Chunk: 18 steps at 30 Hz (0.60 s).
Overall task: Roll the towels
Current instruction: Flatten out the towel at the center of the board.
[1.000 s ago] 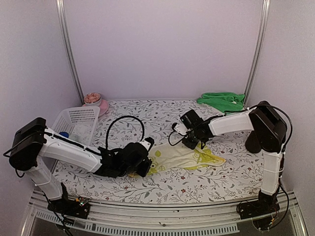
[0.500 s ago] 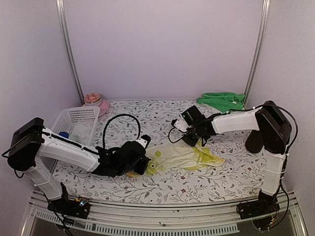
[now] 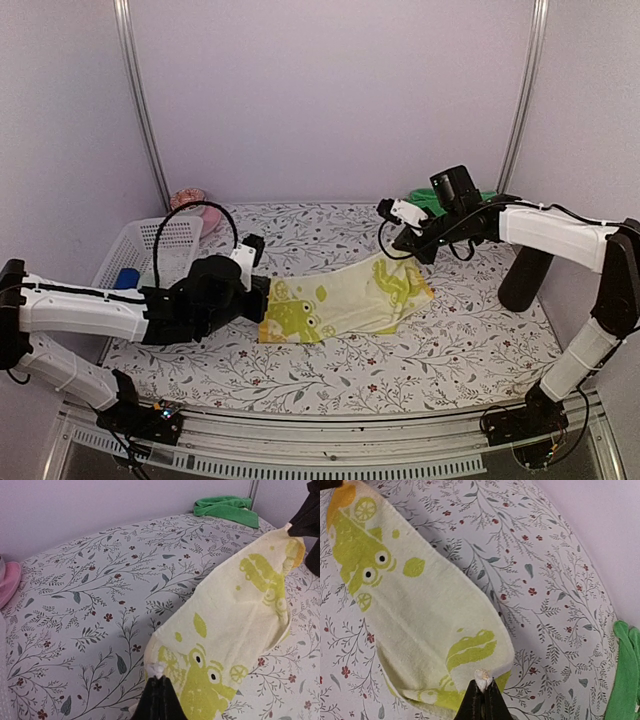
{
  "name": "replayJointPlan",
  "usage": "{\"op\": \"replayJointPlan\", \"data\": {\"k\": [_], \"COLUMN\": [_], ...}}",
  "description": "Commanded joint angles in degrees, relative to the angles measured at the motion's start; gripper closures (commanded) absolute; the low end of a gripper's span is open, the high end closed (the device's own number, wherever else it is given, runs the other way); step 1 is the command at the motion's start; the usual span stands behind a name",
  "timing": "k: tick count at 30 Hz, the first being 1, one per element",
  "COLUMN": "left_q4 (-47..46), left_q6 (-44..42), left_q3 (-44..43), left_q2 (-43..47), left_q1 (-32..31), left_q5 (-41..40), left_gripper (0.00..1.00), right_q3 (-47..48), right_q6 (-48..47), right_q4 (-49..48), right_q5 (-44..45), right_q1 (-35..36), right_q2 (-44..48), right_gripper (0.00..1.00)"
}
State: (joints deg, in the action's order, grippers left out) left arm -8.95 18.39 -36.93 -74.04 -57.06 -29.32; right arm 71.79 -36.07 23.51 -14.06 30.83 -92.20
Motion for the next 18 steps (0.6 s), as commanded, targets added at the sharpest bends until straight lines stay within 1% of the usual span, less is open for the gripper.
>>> {"op": "replayJointPlan", "data": {"k": [1,6,8,12,13,18], "left_q4": [-3.2,-3.6,-3.7,-4.6,-4.5,-4.8], "left_q6": [0.6,2.7,3.2,3.5,3.4,3.3], "left_q3": [4.7,4.9,4.4,3.6,3.2,2.0], "left_q2": [-0.7,-5.6,-7.5,-10.5,-11.1,-13.4], "left_q1": [-1.7,-3.8,-4.6,-5.3,-5.4,-5.6], "left_q5": [3.1,2.7,2.1,2.0,1.9,1.4], "left_gripper": [1.00,1.00,1.00,1.00,1.00,1.00], "right_q3": [-5.4,-5.7,-5.0,-5.8,-5.8,-4.7], "right_q6": [-6.1,-1.0,0.5,1.3,1.5,3.3], "right_q4": [6.1,1.2,0.9,-0.7,-1.2,-1.5], "right_q5": [-4.7,5.9,8.5,12.2,13.1,15.1], "right_q1": [0.8,-0.1,-0.3,-0.4,-0.4,-0.4], "right_q2": [-1.3,-7.2,-9.3,-10.2,-10.3,-10.5], "right_gripper": [0.95,0.94,0.94,0.92,0.89,0.57]}}
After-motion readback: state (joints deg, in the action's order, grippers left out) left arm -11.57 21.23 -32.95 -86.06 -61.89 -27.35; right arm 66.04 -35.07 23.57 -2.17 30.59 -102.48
